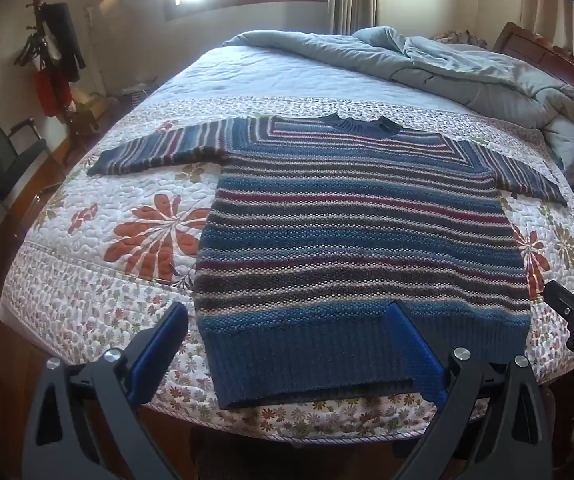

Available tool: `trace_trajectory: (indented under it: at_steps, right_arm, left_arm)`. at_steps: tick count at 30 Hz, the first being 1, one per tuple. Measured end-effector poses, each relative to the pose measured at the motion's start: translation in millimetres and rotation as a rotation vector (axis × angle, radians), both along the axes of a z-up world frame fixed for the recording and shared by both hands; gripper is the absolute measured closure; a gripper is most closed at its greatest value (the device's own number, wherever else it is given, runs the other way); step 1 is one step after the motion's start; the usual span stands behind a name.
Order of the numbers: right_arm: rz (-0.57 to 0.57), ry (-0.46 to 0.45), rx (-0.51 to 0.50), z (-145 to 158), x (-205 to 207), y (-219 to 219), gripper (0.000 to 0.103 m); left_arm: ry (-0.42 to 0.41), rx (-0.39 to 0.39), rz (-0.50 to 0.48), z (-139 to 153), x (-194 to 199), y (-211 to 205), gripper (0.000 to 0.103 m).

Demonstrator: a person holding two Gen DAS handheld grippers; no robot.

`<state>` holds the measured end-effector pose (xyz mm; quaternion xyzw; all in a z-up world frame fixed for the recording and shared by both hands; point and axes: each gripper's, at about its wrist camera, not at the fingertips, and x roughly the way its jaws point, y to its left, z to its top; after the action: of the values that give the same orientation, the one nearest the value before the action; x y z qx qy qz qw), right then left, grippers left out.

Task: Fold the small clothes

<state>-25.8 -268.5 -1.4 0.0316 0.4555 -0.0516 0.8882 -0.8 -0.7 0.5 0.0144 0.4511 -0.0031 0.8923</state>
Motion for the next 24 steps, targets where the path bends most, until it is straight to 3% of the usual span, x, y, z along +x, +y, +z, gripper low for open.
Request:
trace_trajectory:
  at_steps: [24]
  right_arm:
    - [-0.009, 0.008, 0.006, -5.9, 0.5, -5.1, 0.003]
  left_arm:
    - [-0.012, 0.035, 0.016, 1.6, 3.4, 1.7, 0.004]
